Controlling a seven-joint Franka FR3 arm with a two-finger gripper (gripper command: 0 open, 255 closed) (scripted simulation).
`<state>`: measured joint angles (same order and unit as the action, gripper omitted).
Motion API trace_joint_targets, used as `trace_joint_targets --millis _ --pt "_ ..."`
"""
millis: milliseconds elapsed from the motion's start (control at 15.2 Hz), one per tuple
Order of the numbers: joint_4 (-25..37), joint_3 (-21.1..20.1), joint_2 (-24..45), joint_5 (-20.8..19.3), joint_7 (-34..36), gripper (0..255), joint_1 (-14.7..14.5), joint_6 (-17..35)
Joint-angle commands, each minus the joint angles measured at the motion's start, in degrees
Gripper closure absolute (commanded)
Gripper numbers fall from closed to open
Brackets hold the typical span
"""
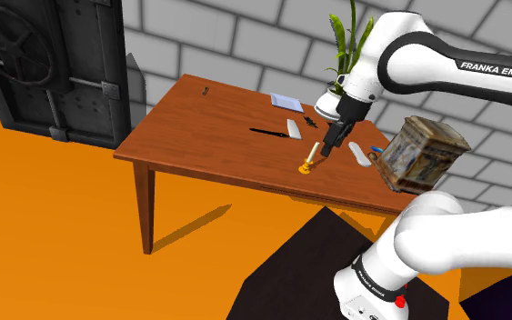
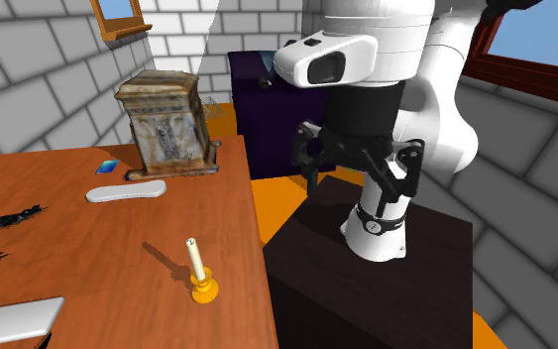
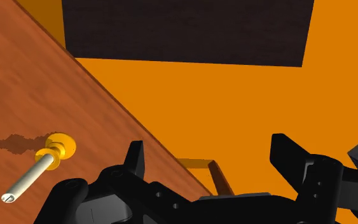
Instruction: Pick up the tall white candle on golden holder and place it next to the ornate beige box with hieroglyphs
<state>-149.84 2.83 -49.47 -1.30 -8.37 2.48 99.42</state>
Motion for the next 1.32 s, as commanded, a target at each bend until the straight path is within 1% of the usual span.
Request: trace_joint_targets --millis 0,264,462,594,726,858,990,1122,1188,1254 --pt "-3.5 2.9 -1.26 -1.97 -3.23 0 1.25 4.92" --pt "-8.3 8.91 -0.85 -5.27 -9.27 0 3.61 15.13" --pt "-10.67 13.99 1.45 -7.28 -14.15 0 5.01 23.48" --pt "-11.6 17.71 3.94 -8.18 -17.63 0 5.46 29.31" --pt "-11.97 21.77 7.1 -8.55 -21.38 0 5.25 35.23" --pt "-11.78 26.28 10.78 -8.15 -25.52 0 4.13 41.12" --pt "-11.03 31.44 14.75 -6.7 -30.25 0 1.76 46.81" --pt "-9.74 37.6 18.74 -3.94 -35.75 0 -2.3 52.1" --pt "-8.89 41.22 20.62 -2.02 -38.85 0 -5.12 54.53" --pt "-8.69 42.12 21.0 -1.62 -39.51 0 -5.86 55.03"
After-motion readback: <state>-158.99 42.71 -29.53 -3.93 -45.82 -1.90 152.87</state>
